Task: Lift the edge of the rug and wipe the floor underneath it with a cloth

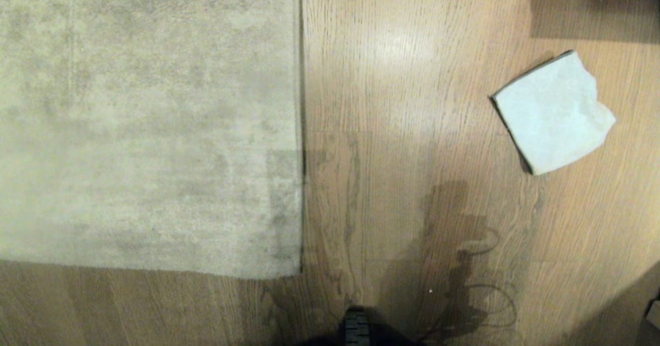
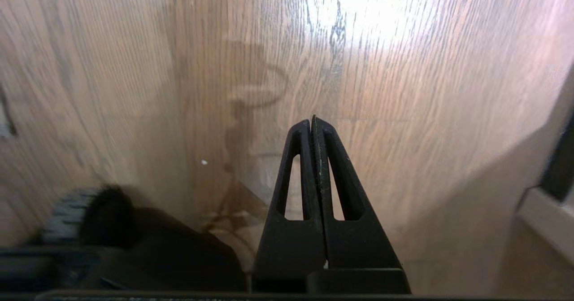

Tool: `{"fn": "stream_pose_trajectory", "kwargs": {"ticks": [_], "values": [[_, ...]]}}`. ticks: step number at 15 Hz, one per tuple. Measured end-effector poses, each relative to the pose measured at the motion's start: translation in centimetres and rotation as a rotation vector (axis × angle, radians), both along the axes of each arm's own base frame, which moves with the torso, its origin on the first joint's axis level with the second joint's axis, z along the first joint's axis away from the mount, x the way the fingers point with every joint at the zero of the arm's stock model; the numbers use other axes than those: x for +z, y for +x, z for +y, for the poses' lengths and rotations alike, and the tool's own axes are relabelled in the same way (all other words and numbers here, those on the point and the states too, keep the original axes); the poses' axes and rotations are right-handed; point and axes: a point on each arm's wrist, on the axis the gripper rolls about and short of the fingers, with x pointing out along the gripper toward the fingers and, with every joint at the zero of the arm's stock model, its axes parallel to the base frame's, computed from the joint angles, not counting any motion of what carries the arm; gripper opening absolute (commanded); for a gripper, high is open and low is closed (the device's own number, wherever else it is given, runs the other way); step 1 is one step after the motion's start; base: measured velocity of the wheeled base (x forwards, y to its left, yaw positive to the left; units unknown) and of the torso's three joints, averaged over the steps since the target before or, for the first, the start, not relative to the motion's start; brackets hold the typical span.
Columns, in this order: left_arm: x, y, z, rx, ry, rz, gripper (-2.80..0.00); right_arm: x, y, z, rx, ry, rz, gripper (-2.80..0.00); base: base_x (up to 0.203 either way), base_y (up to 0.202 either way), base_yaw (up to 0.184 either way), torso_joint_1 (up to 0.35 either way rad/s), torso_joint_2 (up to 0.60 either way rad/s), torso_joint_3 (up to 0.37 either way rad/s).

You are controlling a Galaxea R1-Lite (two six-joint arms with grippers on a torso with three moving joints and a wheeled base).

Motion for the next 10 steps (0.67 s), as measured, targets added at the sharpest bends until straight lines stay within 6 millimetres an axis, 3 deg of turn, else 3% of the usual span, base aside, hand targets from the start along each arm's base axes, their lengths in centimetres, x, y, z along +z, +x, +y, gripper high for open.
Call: {"fn": "stream_pose_trajectory", "kwargs": {"ticks": [10], "values": [[0.00, 0.00, 0.00, 0.000, 0.000, 0.000, -2.80, -0.02, 0.01, -0.01, -0.003, 0.043, -0.002, -2.80, 0.000, 0.000, 0.000, 0.000, 0.00, 0.000]]}}
